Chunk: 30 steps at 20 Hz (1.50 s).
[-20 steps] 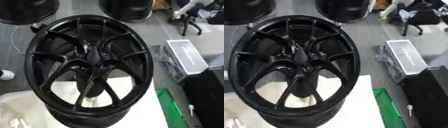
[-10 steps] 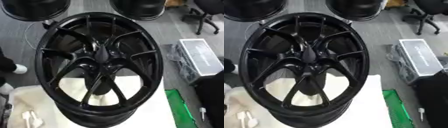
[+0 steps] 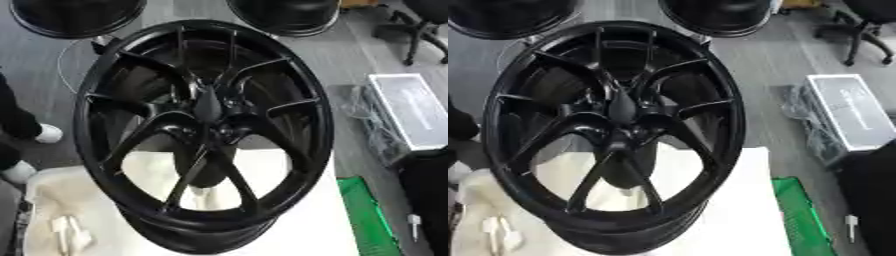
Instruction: Pull the pin out of the wheel hub.
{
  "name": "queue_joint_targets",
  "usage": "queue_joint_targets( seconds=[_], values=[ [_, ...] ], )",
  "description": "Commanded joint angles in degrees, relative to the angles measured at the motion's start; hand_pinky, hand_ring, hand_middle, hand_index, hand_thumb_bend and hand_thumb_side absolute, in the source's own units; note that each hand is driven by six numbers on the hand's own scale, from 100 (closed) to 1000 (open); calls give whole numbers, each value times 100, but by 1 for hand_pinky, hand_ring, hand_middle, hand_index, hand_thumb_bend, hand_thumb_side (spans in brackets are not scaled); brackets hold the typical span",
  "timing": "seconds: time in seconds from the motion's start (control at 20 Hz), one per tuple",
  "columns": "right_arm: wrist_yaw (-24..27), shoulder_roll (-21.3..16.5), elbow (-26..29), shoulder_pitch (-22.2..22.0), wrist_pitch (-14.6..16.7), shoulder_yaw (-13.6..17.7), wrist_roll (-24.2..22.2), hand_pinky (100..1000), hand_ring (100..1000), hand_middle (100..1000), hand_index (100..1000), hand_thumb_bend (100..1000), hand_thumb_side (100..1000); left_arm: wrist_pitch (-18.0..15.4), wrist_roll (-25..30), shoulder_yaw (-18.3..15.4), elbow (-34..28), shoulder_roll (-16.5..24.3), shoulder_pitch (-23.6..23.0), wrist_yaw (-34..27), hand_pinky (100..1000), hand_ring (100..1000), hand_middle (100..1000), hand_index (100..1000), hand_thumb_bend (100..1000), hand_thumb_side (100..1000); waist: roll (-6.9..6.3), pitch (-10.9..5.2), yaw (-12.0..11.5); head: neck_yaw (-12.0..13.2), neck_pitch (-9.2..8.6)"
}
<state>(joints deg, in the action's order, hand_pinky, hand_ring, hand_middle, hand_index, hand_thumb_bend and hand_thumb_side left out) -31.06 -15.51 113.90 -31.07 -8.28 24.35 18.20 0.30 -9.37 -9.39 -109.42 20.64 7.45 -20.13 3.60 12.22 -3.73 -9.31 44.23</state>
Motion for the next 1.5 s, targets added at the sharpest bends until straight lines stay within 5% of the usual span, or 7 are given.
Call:
queue_joint_targets(
  seconds=[0.05,0.65,0.85,0.9,1.1,1.35,1.5],
  values=[
    [-419,177,69,14,-339,96,-221,896,975,882,928,100,254,-24,6,-49,-53,101,40,33,489,664,601,759,176,948,-31,-41,35,64,-11],
    [-309,369,69,-61,-507,39,-561,892,984,912,977,100,223,55,46,-7,-34,58,37,30,490,666,602,759,195,972,44,-131,170,98,-11],
    [-108,431,69,-10,-509,45,-341,841,941,864,963,100,135,59,35,-16,-45,64,27,26,489,666,602,758,184,949,59,-154,162,87,-11],
    [75,463,69,12,-458,28,-186,819,921,845,945,100,155,60,31,-20,-45,65,21,26,489,666,602,758,185,950,64,-158,165,86,-11],
    [1301,654,69,117,-278,-19,691,710,819,754,880,100,587,71,31,-19,-38,61,6,29,489,667,603,758,184,948,71,-186,177,58,-11],
    [2530,876,-91,291,-60,-183,1087,691,777,783,905,100,768,64,29,-19,-28,68,4,12,488,668,604,753,181,950,52,-216,196,33,-73],
    [2875,895,-499,449,196,-159,1253,689,785,787,898,100,797,57,10,-25,25,81,22,16,485,674,625,755,176,951,25,-233,204,28,-133]
  ],
)
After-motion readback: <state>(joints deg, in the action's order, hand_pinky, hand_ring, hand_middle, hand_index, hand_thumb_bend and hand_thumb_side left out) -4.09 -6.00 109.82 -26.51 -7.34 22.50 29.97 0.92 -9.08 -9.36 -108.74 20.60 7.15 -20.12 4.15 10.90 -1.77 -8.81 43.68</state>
